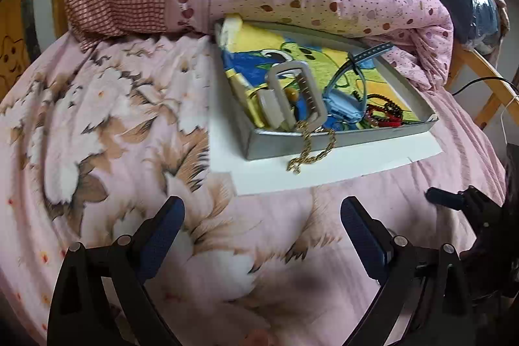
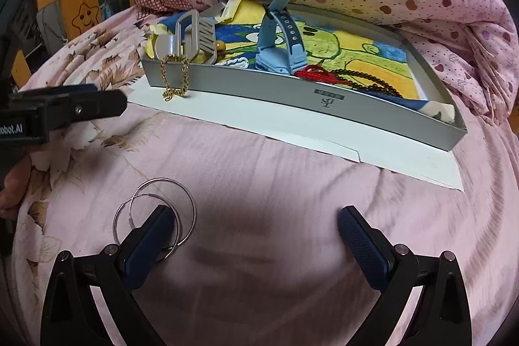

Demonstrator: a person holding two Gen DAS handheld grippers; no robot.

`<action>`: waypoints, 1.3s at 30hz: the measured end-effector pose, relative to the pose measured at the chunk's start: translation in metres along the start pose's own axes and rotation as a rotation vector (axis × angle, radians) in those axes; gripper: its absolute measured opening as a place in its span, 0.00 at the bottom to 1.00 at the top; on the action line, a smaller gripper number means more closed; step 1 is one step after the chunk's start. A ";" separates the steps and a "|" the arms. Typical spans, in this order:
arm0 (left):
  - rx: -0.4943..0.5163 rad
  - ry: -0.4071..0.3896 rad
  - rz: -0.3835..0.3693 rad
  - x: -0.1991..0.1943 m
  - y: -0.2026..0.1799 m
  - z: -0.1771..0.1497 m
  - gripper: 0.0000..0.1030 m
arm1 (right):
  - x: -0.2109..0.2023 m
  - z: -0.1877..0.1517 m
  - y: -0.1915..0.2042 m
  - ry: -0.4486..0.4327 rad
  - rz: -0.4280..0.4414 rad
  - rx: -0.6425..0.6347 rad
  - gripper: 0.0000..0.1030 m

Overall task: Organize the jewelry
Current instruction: 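Reach the right gripper toward the large silver hoops while the left approaches the dangling gold chain, then grasp the large silver hoops with the right gripper while the left grips the gold chain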

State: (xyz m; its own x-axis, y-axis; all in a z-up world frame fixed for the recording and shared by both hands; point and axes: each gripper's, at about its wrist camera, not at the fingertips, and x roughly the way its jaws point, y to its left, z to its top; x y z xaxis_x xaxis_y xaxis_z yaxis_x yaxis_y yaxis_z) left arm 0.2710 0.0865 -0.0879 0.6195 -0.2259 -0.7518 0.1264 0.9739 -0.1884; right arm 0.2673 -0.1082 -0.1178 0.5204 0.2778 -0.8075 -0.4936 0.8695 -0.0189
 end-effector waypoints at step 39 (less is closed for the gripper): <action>0.010 0.006 -0.136 0.043 -0.014 0.024 0.03 | 0.018 0.032 -0.012 -0.040 -0.033 -0.070 0.41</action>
State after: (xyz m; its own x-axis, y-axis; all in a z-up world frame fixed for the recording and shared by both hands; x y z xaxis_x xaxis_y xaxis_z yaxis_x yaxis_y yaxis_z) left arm 0.3148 0.0640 -0.1021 0.5912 -0.3556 -0.7240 0.2165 0.9346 -0.2822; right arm 0.3048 -0.1007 -0.1139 0.5640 0.2667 -0.7816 -0.5226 0.8481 -0.0877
